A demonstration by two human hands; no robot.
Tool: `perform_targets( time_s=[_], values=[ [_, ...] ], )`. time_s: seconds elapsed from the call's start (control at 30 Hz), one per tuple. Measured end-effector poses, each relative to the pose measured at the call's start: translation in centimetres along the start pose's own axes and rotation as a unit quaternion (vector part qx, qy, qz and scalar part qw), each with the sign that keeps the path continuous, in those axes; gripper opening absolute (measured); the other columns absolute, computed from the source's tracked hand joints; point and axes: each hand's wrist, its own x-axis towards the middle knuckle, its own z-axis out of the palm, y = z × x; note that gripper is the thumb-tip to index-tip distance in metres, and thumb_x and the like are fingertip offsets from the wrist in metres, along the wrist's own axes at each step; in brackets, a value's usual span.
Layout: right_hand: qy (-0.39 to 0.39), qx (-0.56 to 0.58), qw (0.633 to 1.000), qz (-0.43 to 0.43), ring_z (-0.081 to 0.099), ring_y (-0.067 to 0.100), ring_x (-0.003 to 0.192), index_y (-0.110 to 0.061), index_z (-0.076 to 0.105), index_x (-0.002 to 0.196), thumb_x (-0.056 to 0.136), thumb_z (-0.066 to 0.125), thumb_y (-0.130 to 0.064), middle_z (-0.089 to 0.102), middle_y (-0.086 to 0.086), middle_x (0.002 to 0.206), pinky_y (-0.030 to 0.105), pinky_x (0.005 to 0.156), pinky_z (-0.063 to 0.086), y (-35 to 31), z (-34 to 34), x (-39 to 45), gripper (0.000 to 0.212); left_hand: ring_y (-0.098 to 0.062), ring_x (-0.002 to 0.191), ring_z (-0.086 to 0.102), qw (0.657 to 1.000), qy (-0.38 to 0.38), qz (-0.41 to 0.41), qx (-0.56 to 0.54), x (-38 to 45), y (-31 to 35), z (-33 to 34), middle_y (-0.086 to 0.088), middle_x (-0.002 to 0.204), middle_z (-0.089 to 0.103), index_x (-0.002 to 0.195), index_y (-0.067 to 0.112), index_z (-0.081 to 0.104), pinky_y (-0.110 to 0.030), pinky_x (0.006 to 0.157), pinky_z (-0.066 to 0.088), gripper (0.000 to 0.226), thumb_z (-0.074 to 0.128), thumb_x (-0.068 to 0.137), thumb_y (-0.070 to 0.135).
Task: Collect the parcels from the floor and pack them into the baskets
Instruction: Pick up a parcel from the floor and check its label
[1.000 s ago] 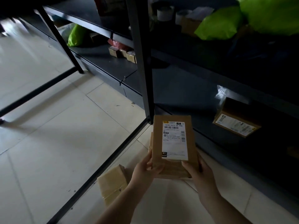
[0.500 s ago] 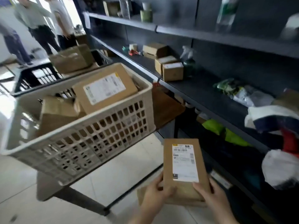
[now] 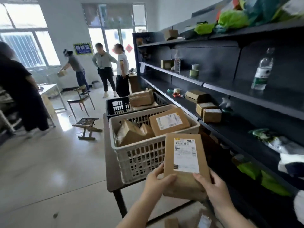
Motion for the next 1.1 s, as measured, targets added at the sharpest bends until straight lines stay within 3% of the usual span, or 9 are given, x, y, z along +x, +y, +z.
perform_targets(
  time_s=[0.13, 0.3, 0.43, 0.53, 0.63, 0.7, 0.77, 0.97, 1.1],
  values=[
    [-0.017, 0.006, 0.999, -0.047, 0.065, 0.012, 0.089, -0.024, 0.063, 0.118, 0.074, 0.074, -0.033, 0.07, -0.011, 0.093, 0.031, 0.072, 0.053, -3.1, 6.8, -2.1, 0.046, -0.016, 0.09, 0.068, 0.999, 0.024, 0.038, -0.023, -1.9, 2.3, -6.9, -0.002, 0.115, 0.067, 0.133, 0.024, 0.051, -0.033, 0.081, 0.057, 0.063, 0.076, 0.075, 0.018],
    [-0.047, 0.015, 0.995, -0.09, 0.062, 0.015, 0.096, -0.033, 0.061, 0.11, 0.077, 0.073, -0.034, 0.068, -0.01, 0.099, 0.041, 0.086, 0.053, -6.6, 14.6, -3.5, 0.035, -0.022, 0.098, 0.065, 0.995, 0.062, 0.074, -0.016, -2.3, 5.1, -14.5, -0.004, 0.112, 0.066, 0.129, 0.023, 0.055, -0.038, 0.087, 0.054, 0.057, 0.075, 0.076, 0.021],
    [-0.058, 0.007, 0.992, -0.113, 0.06, 0.005, 0.092, -0.031, 0.06, 0.116, 0.079, 0.071, -0.035, 0.066, -0.017, 0.097, 0.029, 0.08, 0.051, -8.3, 19.1, -3.0, 0.039, -0.014, 0.091, 0.064, 0.991, 0.086, 0.103, -0.019, -1.2, 6.3, -18.4, 0.002, 0.107, 0.067, 0.125, 0.029, 0.056, -0.026, 0.072, 0.054, 0.05, 0.072, 0.078, 0.022],
    [-0.068, -0.004, 0.991, -0.114, 0.057, 0.002, 0.092, -0.03, 0.056, 0.123, 0.08, 0.069, -0.038, 0.063, -0.018, 0.099, 0.02, 0.072, 0.048, -9.2, 21.7, -1.4, 0.046, -0.005, 0.078, 0.066, 0.99, 0.075, 0.114, -0.025, 0.8, 7.0, -20.2, 0.013, 0.091, 0.069, 0.105, 0.038, 0.06, -0.018, 0.06, 0.051, 0.032, 0.069, 0.081, 0.019],
    [-0.066, 0.007, 0.991, -0.114, 0.059, 0.005, 0.093, -0.024, 0.054, 0.128, 0.081, 0.068, -0.037, 0.064, -0.013, 0.101, 0.024, 0.076, 0.051, -10.2, 23.8, 1.6, 0.051, -0.002, 0.073, 0.064, 0.988, 0.075, 0.13, -0.023, 4.2, 8.2, -21.4, 0.015, 0.085, 0.068, 0.091, 0.042, 0.06, -0.012, 0.052, 0.049, 0.029, 0.066, 0.083, 0.015],
    [-0.061, 0.005, 0.992, -0.114, 0.059, 0.008, 0.095, -0.023, 0.052, 0.131, 0.081, 0.067, -0.037, 0.065, -0.01, 0.103, 0.032, 0.085, 0.052, -10.7, 25.0, 4.0, 0.054, -0.003, 0.077, 0.062, 0.986, 0.089, 0.14, -0.023, 6.7, 8.9, -21.8, 0.012, 0.09, 0.066, 0.094, 0.039, 0.059, -0.009, 0.05, 0.047, 0.027, 0.066, 0.084, 0.016],
    [-0.059, 0.005, 0.992, -0.115, 0.058, 0.006, 0.092, -0.025, 0.051, 0.13, 0.082, 0.066, -0.038, 0.063, -0.013, 0.1, 0.029, 0.079, 0.051, -11.3, 26.0, 6.4, 0.052, -0.005, 0.081, 0.061, 0.985, 0.092, 0.142, -0.02, 9.2, 9.6, -22.3, 0.011, 0.094, 0.064, 0.103, 0.036, 0.058, -0.012, 0.052, 0.049, 0.026, 0.066, 0.084, 0.02],
    [-0.034, 0.0, 0.994, -0.104, 0.058, 0.009, 0.093, -0.027, 0.05, 0.128, 0.083, 0.065, -0.041, 0.061, -0.014, 0.097, 0.035, 0.084, 0.051, -12.8, 29.0, 13.2, 0.05, -0.015, 0.092, 0.061, 0.987, 0.094, 0.128, -0.006, 17.7, 11.3, -23.8, 0.005, 0.103, 0.063, 0.114, 0.028, 0.055, -0.034, 0.076, 0.054, 0.034, 0.068, 0.082, 0.031],
    [0.02, -0.016, 0.996, -0.088, 0.055, 0.006, 0.086, -0.025, 0.049, 0.129, 0.084, 0.062, -0.042, 0.058, -0.015, 0.092, 0.027, 0.071, 0.047, -13.1, 30.3, 17.2, 0.05, -0.013, 0.093, 0.059, 0.992, 0.041, 0.117, 0.008, 23.4, 11.8, -24.1, 0.003, 0.11, 0.06, 0.12, 0.03, 0.051, -0.023, 0.063, 0.05, 0.038, 0.063, 0.085, 0.037]
  ],
)
